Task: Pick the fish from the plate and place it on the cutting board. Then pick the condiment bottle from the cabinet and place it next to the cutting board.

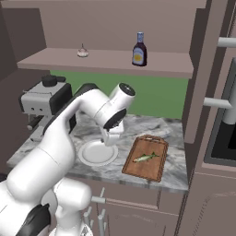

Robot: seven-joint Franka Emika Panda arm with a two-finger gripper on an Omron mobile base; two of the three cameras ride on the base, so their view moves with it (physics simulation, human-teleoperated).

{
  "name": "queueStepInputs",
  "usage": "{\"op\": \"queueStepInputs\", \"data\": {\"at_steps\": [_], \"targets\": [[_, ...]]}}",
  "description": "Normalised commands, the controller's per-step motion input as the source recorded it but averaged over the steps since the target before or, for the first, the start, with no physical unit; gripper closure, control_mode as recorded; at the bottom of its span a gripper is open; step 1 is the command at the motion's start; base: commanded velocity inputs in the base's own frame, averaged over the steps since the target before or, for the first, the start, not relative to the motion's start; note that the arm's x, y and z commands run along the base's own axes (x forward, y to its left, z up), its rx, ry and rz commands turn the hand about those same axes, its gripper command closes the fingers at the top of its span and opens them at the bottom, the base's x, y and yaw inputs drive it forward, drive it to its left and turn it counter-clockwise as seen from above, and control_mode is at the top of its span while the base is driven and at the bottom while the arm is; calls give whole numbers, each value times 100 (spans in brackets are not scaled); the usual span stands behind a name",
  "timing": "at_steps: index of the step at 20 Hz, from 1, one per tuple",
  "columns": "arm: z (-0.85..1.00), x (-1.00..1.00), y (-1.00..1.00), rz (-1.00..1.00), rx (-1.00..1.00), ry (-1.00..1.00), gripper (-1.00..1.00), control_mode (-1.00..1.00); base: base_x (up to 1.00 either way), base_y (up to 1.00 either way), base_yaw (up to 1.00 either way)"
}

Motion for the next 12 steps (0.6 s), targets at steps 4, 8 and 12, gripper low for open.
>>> {"op": "queueStepInputs", "data": {"at_steps": [4,8,12], "targets": [[1,-27,13,-17,12,0,-100,-100,0,0,0],[0,-26,20,-20,11,0,-100,-100,0,0,0],[0,-15,20,-21,10,0,-100,-100,0,0,0]]}}
